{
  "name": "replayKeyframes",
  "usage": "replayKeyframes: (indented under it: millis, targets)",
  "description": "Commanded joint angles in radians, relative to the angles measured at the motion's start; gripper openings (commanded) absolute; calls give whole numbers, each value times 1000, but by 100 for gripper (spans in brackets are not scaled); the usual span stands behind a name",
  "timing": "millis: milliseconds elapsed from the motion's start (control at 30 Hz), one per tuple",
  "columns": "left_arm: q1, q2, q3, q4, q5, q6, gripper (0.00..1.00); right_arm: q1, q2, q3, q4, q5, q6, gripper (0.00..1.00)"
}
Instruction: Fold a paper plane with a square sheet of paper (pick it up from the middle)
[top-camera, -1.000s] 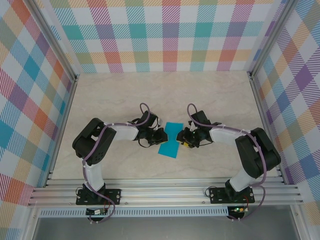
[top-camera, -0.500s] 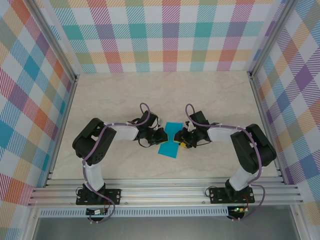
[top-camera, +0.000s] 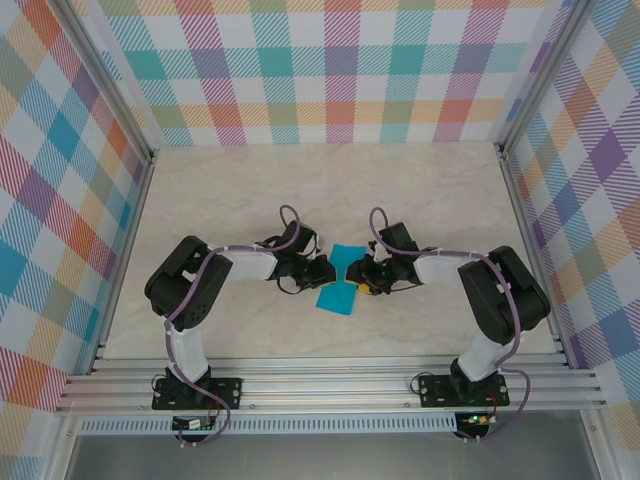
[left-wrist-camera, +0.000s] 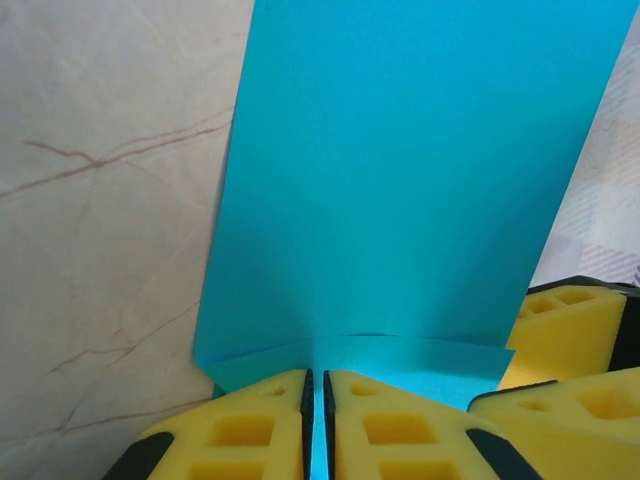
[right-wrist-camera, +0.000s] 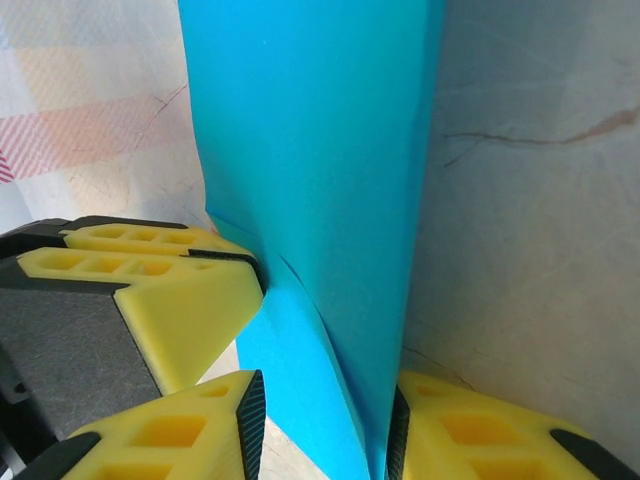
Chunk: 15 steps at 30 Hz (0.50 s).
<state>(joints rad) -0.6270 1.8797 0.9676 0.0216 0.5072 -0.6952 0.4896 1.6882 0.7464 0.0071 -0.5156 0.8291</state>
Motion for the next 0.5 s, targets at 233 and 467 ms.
replayKeyframes:
  millis: [233,467]
  targets:
    - [1,-164,-50,-4,-154,-51,24,0,3,-33,76,-49,-57,33]
    - [21,-295,-125,-36,-285,-85,24,0,-25,-30,63,-39,-77,26]
